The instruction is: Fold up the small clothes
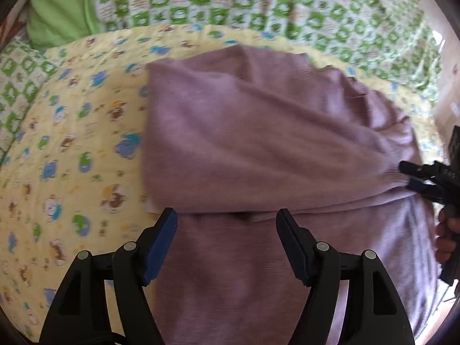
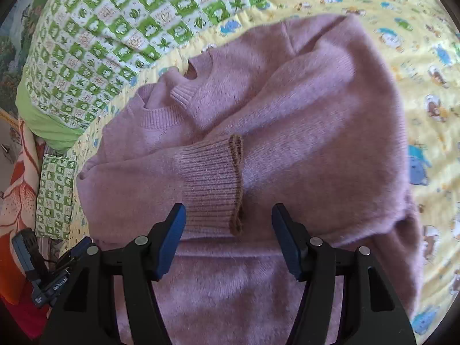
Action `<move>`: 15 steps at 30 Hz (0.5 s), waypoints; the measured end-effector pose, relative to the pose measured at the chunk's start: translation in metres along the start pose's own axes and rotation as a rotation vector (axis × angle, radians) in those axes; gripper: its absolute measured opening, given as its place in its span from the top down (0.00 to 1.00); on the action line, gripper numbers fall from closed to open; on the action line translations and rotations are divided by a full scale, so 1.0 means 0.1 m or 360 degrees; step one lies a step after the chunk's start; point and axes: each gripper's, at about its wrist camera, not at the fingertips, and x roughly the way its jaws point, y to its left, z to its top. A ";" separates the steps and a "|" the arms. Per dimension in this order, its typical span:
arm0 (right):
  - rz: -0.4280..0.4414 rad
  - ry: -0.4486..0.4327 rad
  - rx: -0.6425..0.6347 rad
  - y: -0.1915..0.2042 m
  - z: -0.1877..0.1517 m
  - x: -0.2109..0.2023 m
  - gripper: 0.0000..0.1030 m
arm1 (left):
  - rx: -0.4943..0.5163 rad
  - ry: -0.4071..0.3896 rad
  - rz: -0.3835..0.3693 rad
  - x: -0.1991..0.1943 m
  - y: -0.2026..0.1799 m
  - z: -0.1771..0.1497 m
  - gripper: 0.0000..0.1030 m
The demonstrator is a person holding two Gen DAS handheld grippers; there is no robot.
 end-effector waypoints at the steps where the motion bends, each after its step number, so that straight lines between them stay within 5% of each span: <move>1: 0.0000 0.0014 0.0006 0.01 0.01 0.06 0.39 | -0.0001 0.0001 0.0056 0.04 0.05 0.00 0.30; 2: 0.0002 0.0019 0.0007 0.03 0.02 0.10 0.44 | -0.0007 0.0009 0.0089 0.07 0.09 -0.01 0.30; 3: 0.0019 0.0020 -0.0004 0.07 0.04 0.14 0.71 | -0.0018 0.0021 0.0129 0.12 0.12 -0.01 0.30; 5: 0.0014 0.0052 -0.0037 0.19 0.12 0.16 0.94 | -0.0049 0.0040 0.0221 0.18 0.18 0.01 0.30; 11: 0.0366 -0.0320 -0.0284 0.80 0.58 -0.86 0.94 | -0.0161 -0.0009 0.0315 0.27 0.13 0.22 0.30; 15: 0.0318 -0.0441 -0.0342 0.69 0.58 -1.31 0.94 | -0.0336 -0.0072 0.0355 0.24 0.25 0.32 0.30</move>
